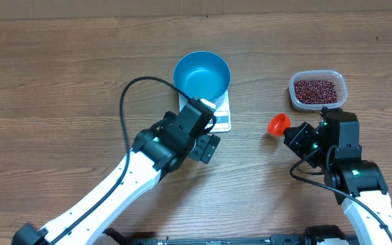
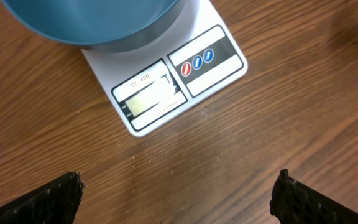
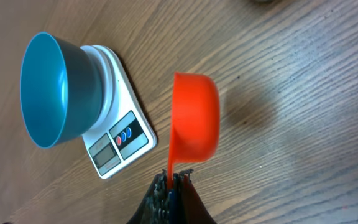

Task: Scoop item into bowl and weigh 150g on scale
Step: 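Lift the left gripper back from the scale toward the front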

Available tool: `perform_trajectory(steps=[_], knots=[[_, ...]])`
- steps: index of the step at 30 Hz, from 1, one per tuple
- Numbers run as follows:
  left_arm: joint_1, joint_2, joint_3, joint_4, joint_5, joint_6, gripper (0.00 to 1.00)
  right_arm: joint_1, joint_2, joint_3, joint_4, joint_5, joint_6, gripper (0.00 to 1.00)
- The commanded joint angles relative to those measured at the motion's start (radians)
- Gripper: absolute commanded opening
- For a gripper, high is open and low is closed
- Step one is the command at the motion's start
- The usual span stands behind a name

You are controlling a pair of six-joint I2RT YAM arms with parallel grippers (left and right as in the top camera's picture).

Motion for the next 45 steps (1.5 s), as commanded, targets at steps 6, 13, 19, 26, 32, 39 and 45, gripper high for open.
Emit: perform_trajectory(steps=[6, 13, 19, 26, 32, 39, 45], knots=[[-0.006, -0.114, -0.004, -0.070, 0.014, 0.045, 0.99, 0.004, -0.011, 0.029, -0.001, 0.015, -0.007, 0.04], [-0.006, -0.114, -0.004, -0.068, 0.014, 0.045, 1.00, 0.004, -0.011, 0.029, -0.001, 0.026, -0.008, 0.04], [-0.006, -0.114, -0.004, -0.060, 0.014, 0.045, 1.00, 0.004, -0.011, 0.029, -0.002, 0.026, -0.008, 0.04], [-0.006, -0.114, -0.004, -0.059, 0.014, 0.045, 1.00, 0.004, -0.011, 0.029, -0.002, 0.025, -0.008, 0.04], [-0.006, -0.114, -0.004, -0.059, 0.014, 0.045, 1.00, 0.004, -0.011, 0.029, -0.001, 0.026, -0.008, 0.04], [-0.006, -0.114, -0.004, -0.060, 0.014, 0.045, 1.00, 0.004, -0.011, 0.029, 0.008, 0.026, -0.008, 0.04], [-0.006, -0.114, -0.004, -0.059, 0.014, 0.045, 1.00, 0.004, -0.011, 0.029, 0.010, 0.026, -0.008, 0.04]])
